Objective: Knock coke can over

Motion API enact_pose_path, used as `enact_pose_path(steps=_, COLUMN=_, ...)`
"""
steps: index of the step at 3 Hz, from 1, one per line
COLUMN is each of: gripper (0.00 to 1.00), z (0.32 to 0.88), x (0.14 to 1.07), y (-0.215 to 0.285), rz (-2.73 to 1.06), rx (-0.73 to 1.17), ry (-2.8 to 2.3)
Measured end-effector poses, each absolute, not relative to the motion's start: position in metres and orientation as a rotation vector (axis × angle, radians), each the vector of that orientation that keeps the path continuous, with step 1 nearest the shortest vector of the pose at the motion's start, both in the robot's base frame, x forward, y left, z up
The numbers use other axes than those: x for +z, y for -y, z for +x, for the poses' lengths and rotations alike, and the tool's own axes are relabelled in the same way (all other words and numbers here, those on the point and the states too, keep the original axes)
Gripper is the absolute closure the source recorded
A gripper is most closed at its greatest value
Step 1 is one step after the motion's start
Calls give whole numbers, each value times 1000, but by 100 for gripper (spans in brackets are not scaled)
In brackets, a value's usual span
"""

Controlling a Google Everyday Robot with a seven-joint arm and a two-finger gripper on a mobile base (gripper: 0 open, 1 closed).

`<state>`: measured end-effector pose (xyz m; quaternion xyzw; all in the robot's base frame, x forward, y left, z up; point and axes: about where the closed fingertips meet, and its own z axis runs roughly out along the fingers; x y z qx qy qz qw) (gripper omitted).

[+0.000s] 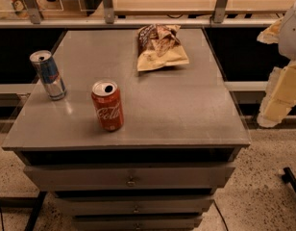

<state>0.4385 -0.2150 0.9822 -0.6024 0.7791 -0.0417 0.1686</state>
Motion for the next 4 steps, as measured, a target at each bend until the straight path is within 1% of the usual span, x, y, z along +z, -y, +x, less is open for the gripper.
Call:
enact_pose_path(steps=2, gripper=0, z=443, x=981, y=206, rz=-1713, rx=-85, ry=-2192)
enact_pose_path(steps=3, gripper=0, z=453, x=975, y=184, rz=-1710, rx=3, ry=-2147)
enact_pose_path(steps=4, gripper=0, z=466, x=965, y=154, rz=-1693, rx=134, ry=-2090)
